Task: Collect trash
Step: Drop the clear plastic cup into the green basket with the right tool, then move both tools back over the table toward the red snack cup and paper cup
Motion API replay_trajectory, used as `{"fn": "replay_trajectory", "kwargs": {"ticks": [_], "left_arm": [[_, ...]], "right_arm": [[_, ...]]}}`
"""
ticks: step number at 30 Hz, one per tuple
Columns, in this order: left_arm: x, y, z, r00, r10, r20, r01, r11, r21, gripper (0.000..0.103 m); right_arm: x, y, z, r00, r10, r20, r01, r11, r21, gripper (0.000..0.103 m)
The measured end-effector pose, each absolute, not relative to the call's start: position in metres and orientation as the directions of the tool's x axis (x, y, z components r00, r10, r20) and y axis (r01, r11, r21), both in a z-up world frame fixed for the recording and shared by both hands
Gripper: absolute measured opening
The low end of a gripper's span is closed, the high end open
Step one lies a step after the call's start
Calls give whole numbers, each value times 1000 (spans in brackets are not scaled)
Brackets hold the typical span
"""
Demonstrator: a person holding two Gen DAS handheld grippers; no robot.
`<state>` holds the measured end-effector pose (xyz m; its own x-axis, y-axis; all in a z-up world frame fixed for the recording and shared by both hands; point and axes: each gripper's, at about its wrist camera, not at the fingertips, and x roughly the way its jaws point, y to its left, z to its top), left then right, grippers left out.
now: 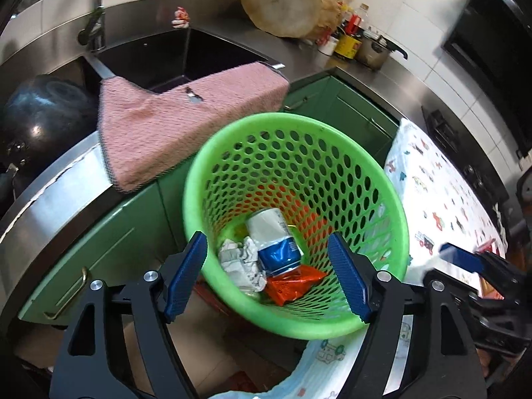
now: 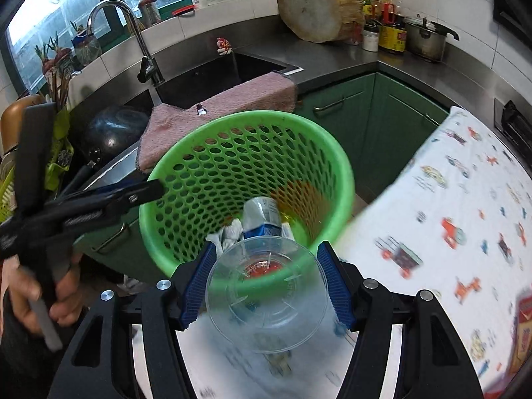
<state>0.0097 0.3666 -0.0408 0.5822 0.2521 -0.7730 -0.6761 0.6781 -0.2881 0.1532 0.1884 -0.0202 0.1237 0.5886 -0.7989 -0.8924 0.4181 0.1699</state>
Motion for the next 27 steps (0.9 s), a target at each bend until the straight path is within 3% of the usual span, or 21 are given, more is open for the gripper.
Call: {"fn": "replay_trajectory", "kwargs": {"ticks": [5, 13, 27], "left_arm": [[0, 374, -41, 580, 257, -773, -695, 651, -305, 74], [1, 371, -43, 577, 251, -777, -695, 650, -305, 76], [23, 321, -24, 625, 207, -753, -616, 724, -312, 79]], "right_arm": [[155, 210, -29, 128, 591, -796, -886, 429, 176, 61], [152, 204, -15, 133, 631, -765, -888, 418, 191, 71], [151, 83, 13, 235, 630, -740, -844, 510, 166, 75]]}}
